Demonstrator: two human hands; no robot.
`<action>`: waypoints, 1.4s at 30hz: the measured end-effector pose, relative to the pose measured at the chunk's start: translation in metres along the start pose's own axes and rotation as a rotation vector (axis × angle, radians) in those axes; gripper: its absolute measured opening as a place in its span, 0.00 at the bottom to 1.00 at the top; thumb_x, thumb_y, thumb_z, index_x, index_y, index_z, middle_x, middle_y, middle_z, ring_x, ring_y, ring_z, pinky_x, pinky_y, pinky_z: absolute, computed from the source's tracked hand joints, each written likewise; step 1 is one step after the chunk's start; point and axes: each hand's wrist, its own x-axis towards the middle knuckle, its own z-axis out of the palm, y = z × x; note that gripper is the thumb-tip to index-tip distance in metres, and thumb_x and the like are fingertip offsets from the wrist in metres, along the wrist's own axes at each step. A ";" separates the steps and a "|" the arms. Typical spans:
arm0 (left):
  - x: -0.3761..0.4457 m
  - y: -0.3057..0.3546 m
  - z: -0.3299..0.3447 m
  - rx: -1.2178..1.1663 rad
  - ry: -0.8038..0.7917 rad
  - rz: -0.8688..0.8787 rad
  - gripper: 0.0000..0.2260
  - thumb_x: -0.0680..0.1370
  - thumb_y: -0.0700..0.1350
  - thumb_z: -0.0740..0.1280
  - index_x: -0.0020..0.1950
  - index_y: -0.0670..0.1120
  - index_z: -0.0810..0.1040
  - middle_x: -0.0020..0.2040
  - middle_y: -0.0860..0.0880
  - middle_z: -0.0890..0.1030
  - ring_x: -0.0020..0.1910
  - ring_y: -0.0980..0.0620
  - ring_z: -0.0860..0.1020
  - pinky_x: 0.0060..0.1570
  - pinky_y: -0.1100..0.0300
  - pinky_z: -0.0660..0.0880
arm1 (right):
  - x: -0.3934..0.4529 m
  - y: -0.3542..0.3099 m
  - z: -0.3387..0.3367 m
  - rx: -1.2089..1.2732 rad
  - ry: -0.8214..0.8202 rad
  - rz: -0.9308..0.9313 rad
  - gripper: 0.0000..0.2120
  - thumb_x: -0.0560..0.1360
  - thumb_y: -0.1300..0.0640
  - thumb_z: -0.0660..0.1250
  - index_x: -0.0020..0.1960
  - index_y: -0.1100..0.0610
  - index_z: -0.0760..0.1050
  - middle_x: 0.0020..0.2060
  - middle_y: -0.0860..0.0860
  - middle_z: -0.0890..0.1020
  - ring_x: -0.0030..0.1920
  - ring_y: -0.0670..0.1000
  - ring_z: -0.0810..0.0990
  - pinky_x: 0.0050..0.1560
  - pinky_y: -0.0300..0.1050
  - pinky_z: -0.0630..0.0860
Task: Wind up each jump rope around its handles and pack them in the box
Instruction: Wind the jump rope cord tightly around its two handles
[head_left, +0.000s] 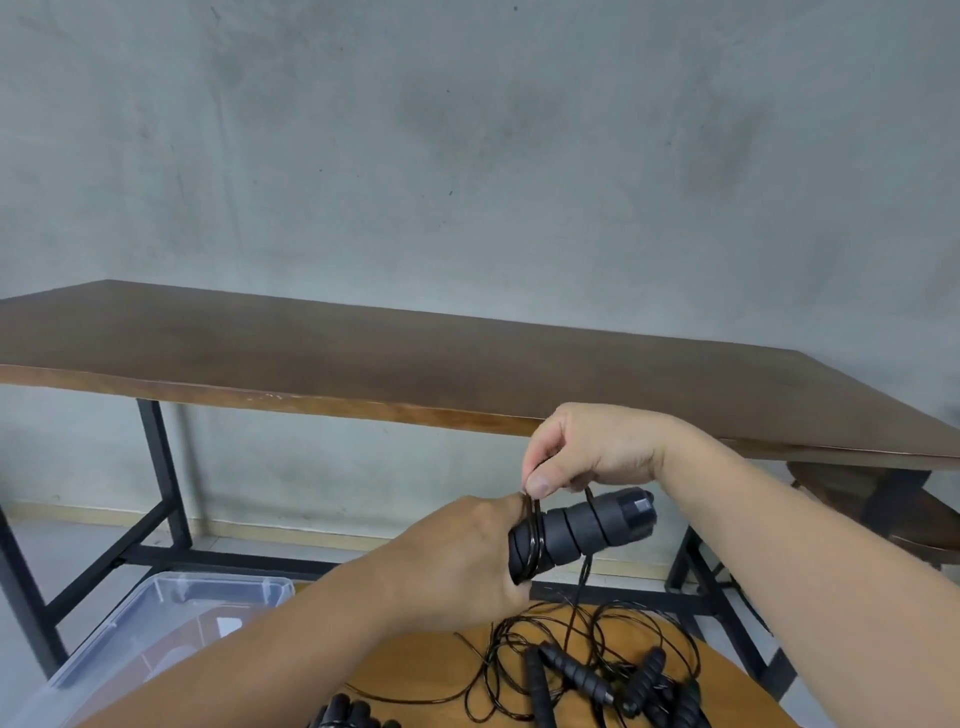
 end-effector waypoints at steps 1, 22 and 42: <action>-0.001 -0.001 -0.001 -0.038 0.024 -0.004 0.13 0.75 0.48 0.70 0.54 0.55 0.68 0.43 0.53 0.77 0.41 0.52 0.78 0.41 0.57 0.78 | 0.001 0.009 0.002 0.051 0.017 0.003 0.04 0.73 0.60 0.73 0.41 0.52 0.84 0.31 0.44 0.81 0.31 0.43 0.74 0.34 0.36 0.71; 0.011 -0.025 0.004 -0.115 0.240 -0.220 0.38 0.74 0.39 0.66 0.78 0.54 0.51 0.43 0.50 0.78 0.39 0.52 0.77 0.38 0.61 0.75 | 0.025 0.058 0.129 1.094 0.443 0.020 0.13 0.83 0.59 0.57 0.46 0.60 0.78 0.30 0.50 0.69 0.27 0.45 0.58 0.26 0.38 0.55; 0.022 -0.058 0.025 0.566 0.215 -0.129 0.19 0.77 0.42 0.67 0.64 0.48 0.64 0.54 0.48 0.75 0.51 0.49 0.75 0.44 0.57 0.75 | -0.012 -0.008 0.094 -0.539 0.389 0.161 0.11 0.79 0.50 0.64 0.46 0.51 0.83 0.39 0.48 0.82 0.40 0.46 0.79 0.37 0.38 0.76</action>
